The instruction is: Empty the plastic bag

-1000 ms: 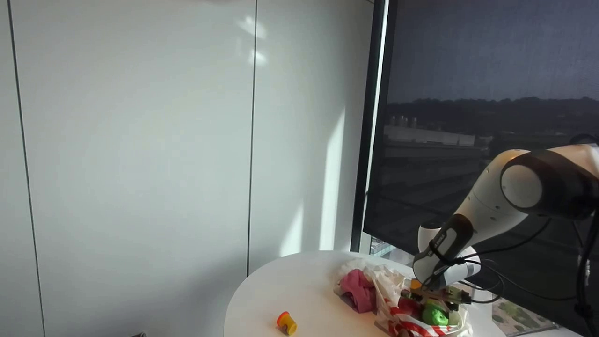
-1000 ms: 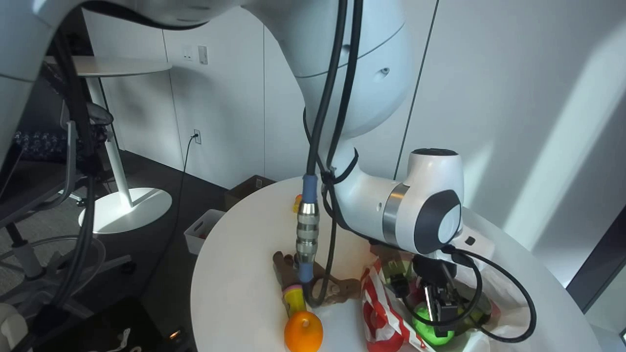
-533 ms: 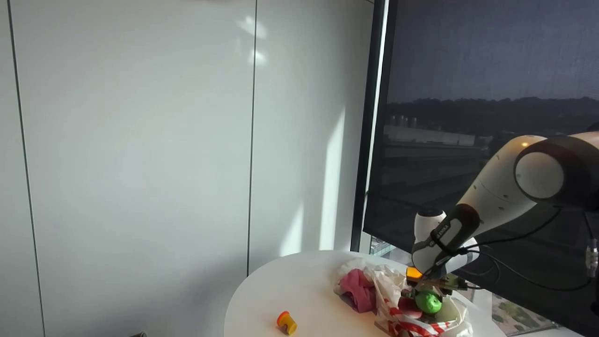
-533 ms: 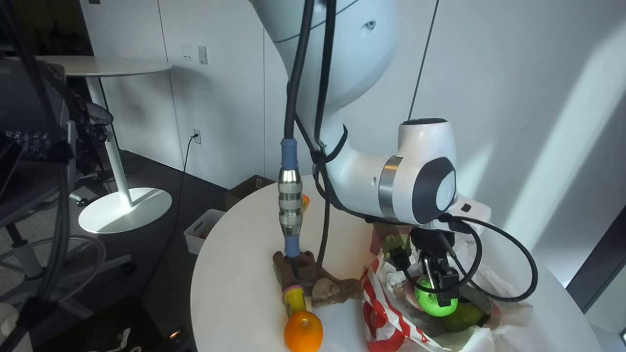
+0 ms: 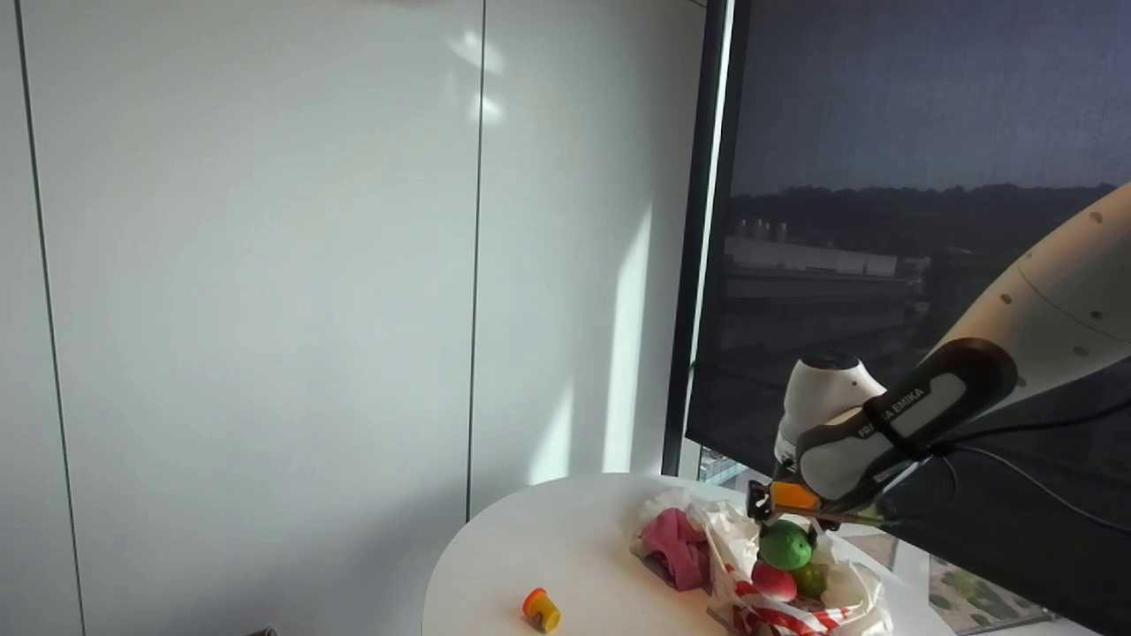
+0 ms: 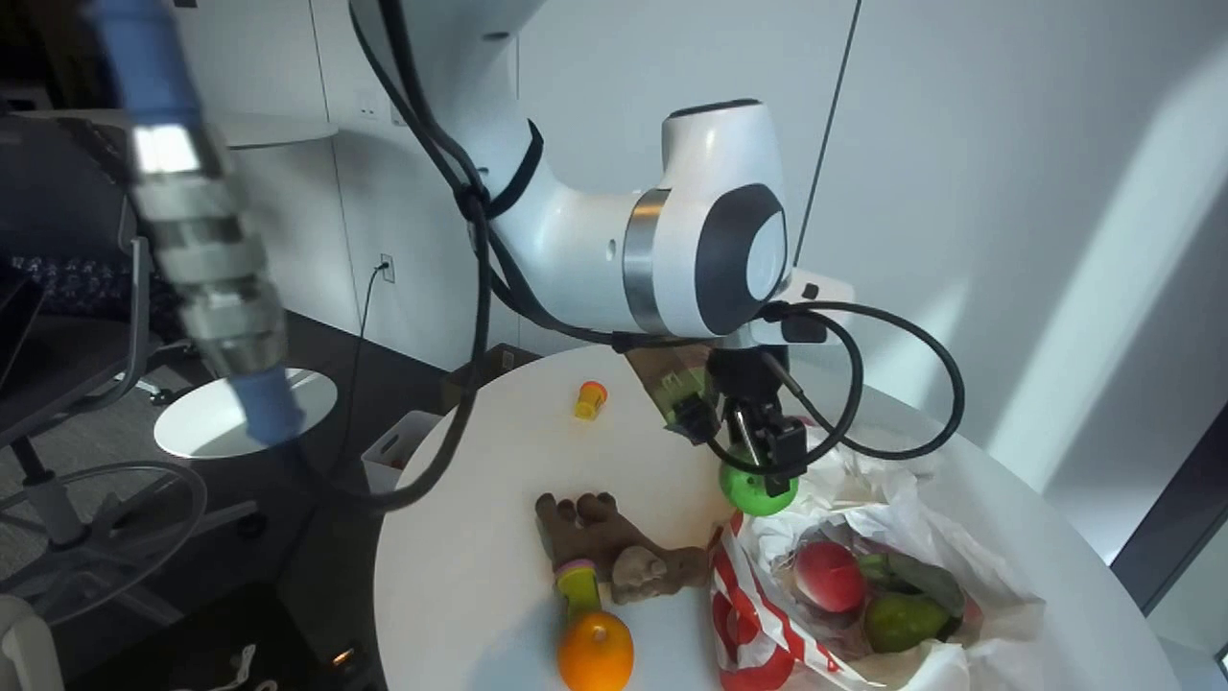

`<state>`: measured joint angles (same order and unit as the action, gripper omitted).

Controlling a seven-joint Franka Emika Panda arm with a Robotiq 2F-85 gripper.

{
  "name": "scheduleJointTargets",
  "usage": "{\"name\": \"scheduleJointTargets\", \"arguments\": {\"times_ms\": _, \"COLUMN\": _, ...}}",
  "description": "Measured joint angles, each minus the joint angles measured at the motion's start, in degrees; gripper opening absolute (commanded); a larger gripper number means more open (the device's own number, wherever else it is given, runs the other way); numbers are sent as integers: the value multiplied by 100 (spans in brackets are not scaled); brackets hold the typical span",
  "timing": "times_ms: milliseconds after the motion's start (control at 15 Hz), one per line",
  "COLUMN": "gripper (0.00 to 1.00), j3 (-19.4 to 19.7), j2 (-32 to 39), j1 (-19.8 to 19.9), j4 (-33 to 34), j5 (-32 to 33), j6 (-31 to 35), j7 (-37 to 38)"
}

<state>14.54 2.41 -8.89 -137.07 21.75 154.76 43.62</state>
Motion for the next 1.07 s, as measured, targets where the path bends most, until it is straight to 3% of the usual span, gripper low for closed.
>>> {"name": "scheduleJointTargets", "arguments": {"times_ms": 333, "gripper": 53, "j3": -947, "j2": 40, "j1": 198, "j4": -622, "j5": -2241, "j6": -158, "j7": -2102}}
{"name": "scheduleJointTargets", "arguments": {"times_ms": 467, "gripper": 53, "j3": -1147, "j2": 315, "j1": 260, "j4": -595, "j5": -2694, "j6": -415, "j7": -2733}}
{"name": "scheduleJointTargets", "arguments": {"times_ms": 667, "gripper": 53, "j3": -1232, "j2": 697, "j1": 311, "j4": -489, "j5": -2559, "j6": -534, "j7": -2983}}
{"name": "scheduleJointTargets", "arguments": {"times_ms": 1067, "gripper": 53, "j3": -1219, "j2": 1031, "j1": 163, "j4": -161, "j5": -1306, "j6": -338, "j7": -2460}}
